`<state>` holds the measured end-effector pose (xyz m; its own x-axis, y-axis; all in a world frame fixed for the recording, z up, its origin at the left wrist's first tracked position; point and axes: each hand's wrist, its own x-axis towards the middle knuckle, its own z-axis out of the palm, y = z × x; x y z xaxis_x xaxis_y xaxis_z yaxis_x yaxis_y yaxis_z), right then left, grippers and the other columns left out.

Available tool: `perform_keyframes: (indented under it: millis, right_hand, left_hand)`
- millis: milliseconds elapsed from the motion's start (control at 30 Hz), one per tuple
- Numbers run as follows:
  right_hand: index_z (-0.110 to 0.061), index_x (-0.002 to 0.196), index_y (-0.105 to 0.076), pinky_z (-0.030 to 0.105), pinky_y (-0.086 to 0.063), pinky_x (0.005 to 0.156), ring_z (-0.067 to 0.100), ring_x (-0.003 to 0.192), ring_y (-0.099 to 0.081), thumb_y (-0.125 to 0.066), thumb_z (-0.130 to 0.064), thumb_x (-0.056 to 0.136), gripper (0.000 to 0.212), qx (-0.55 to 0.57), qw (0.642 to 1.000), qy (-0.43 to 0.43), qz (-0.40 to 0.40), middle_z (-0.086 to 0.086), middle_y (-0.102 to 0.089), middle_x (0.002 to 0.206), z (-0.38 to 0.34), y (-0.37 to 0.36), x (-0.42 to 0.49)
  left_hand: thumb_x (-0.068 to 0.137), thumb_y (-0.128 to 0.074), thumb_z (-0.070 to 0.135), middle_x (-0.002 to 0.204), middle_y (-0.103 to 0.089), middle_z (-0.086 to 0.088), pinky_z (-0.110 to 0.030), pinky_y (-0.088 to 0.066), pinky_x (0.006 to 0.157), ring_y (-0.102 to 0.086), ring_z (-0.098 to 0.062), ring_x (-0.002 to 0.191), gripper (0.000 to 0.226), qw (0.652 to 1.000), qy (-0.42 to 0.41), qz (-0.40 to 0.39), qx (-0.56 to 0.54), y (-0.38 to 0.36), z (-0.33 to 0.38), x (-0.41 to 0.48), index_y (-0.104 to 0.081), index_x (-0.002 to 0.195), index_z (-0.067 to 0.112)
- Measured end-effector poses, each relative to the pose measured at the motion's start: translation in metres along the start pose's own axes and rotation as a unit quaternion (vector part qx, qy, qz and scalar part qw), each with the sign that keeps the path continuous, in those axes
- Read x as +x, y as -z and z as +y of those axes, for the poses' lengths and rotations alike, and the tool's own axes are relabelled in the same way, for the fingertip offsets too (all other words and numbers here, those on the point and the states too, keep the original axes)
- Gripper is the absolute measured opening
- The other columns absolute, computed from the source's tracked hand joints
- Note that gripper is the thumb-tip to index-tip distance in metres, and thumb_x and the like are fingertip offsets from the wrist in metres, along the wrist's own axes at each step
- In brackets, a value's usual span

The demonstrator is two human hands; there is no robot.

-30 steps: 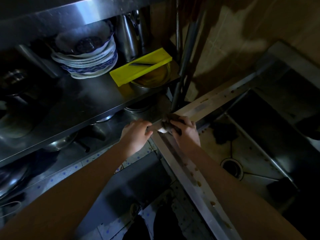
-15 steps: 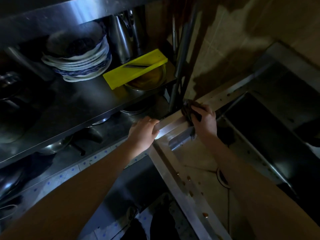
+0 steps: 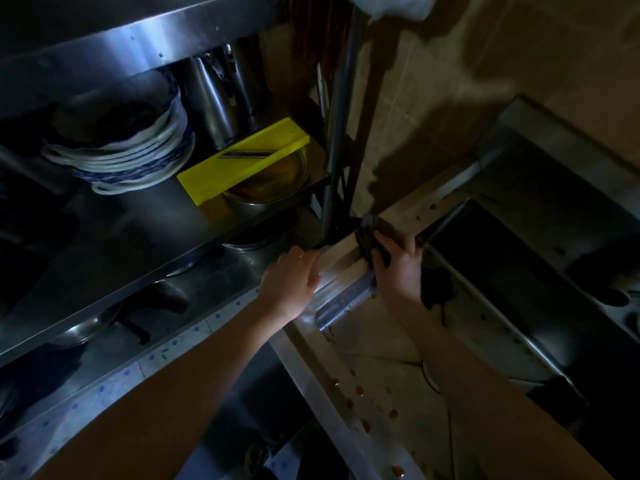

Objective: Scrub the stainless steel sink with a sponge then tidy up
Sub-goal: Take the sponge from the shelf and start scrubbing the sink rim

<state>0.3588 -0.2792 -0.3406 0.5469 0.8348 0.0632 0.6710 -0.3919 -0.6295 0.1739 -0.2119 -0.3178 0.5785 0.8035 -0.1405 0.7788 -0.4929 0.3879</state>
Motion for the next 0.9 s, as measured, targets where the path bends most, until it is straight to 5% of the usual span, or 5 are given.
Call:
perform_keyframes:
  millis: [233, 900]
  right_hand:
    - [-0.021, 0.130, -0.057, 0.035, -0.039, 0.104, 0.029, 0.114, -0.041, -0.056, -0.014, 0.092, 0.039, -0.007, 0.999, 0.025, -0.038, 0.005, -0.045, 0.135, 0.007, 0.003, 0.006]
    - [-0.022, 0.130, -0.057, 0.041, -0.037, 0.111, 0.035, 0.121, -0.045, -0.051, -0.010, 0.094, 0.038, 0.025, 0.994, -0.102, -0.025, 0.008, -0.040, 0.140, 0.042, 0.044, 0.091]
  left_hand:
    - [0.091, -0.054, 0.033, 0.115, -0.053, -0.007, -0.038, -0.045, 0.086, -0.054, -0.025, 0.108, 0.041, 1.000, -0.018, -0.005, 0.001, -0.002, 0.008, 0.020, -0.047, 0.130, 0.023]
    - [0.091, -0.054, 0.030, 0.116, -0.053, -0.007, -0.031, -0.042, 0.077, -0.054, -0.025, 0.106, 0.034, 0.998, -0.052, 0.014, 0.017, -0.018, 0.049, 0.065, -0.051, 0.123, 0.022]
